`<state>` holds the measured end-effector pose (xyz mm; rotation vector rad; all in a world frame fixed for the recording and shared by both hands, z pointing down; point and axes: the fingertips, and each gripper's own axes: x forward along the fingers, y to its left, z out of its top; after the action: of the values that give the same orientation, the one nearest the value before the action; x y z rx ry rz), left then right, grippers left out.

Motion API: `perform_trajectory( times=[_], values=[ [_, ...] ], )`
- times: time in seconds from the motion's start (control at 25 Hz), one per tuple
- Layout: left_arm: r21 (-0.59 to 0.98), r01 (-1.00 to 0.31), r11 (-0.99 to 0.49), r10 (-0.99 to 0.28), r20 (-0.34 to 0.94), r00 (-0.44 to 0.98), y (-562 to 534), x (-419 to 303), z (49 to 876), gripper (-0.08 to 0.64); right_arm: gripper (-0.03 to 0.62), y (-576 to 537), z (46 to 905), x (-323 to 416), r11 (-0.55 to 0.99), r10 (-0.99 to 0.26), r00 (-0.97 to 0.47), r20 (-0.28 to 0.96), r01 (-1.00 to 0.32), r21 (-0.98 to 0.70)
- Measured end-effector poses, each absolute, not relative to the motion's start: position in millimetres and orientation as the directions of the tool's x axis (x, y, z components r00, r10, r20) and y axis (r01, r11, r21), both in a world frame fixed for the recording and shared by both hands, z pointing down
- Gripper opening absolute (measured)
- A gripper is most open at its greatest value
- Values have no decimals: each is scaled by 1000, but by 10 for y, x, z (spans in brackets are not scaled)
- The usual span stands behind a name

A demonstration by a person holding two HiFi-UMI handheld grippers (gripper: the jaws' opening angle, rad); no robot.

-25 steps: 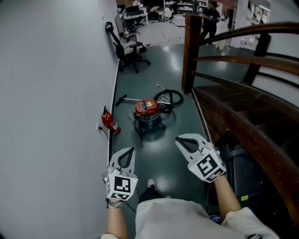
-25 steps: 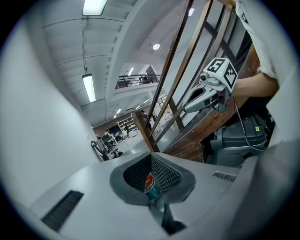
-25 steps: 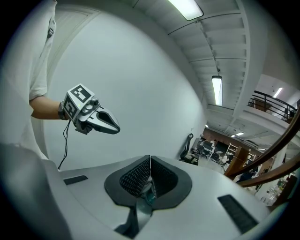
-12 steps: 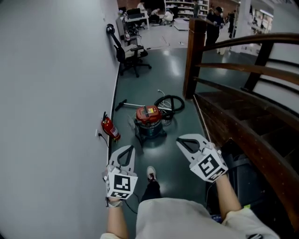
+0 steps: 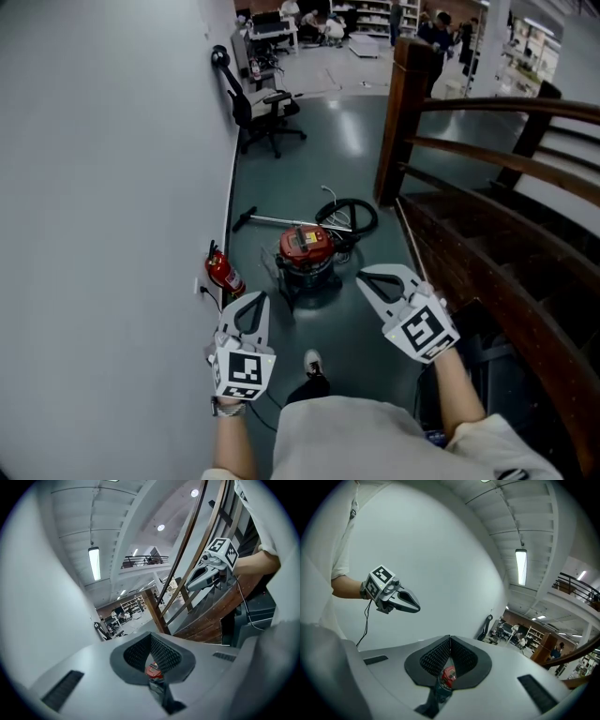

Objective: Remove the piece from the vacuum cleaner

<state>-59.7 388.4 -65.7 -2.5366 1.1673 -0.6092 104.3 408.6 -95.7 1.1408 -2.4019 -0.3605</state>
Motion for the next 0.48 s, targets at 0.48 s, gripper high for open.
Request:
perform_trajectory(
  times=[0.48],
  values=[
    [-400, -647, -650, -759, 296, 580, 2623, -767, -486, -2, 29, 2763, -799, 925, 611, -791, -521, 320, -687, 394]
  ],
)
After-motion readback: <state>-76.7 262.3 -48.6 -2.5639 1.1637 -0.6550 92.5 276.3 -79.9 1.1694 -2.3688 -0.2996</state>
